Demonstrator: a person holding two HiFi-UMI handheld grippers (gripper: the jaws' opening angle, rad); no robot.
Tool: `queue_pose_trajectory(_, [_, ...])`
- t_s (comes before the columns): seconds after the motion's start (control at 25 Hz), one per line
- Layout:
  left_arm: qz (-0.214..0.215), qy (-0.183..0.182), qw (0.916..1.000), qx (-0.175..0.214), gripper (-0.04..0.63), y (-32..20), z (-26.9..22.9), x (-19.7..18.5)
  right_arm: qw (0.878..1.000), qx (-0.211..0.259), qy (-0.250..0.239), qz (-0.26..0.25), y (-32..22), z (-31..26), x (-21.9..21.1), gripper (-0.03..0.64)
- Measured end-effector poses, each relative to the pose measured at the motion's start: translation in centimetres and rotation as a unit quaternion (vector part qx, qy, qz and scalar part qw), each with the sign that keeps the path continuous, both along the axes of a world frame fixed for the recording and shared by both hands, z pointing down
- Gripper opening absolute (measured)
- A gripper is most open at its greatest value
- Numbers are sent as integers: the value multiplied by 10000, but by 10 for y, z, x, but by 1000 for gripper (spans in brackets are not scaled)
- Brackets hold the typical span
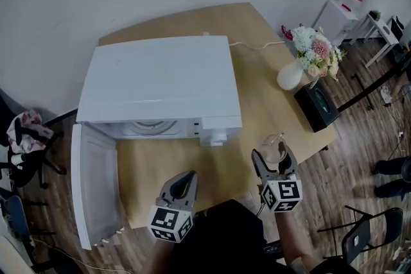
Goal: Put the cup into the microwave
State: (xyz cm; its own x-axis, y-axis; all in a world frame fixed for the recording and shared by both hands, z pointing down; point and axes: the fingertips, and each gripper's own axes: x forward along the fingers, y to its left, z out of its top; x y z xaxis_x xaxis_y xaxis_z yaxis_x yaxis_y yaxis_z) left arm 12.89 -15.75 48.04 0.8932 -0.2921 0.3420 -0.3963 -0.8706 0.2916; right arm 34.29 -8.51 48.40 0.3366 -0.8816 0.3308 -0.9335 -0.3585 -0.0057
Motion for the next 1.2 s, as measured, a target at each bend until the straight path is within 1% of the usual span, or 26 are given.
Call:
queue_pose_trajectory(0.36, [-439, 138, 9989, 4, 6, -21, 1, -30, 9971, 34, -229, -729, -11, -19, -65, 341])
queue_pose_trajectory(0.48, [-585, 134, 9982, 59, 6, -26, 1, -43, 9946, 27, -367, -967, -15, -20, -87, 341])
queue_pose_trajectory(0.6, [-725, 121, 9972, 132, 6, -30, 1, -56, 9918, -9, -401, -1214, -21, -21, -109, 341])
queue_pose_trajectory(0.72, [-857, 126, 9961, 136, 6, -32, 2, -69, 9880, -4, -425, -1483, -28, -22, -132, 341])
queue_pose_trajectory(0.88, [-1020, 27, 9946, 208, 6, -35, 4, -86, 9820, 28, -402, -1847, -40, -25, -161, 341])
queue_pose_trajectory(1.2, [-1439, -61, 9893, 217, 6, -38, 8, -119, 9662, 116, -485, -2530, -71, -27, -209, 341])
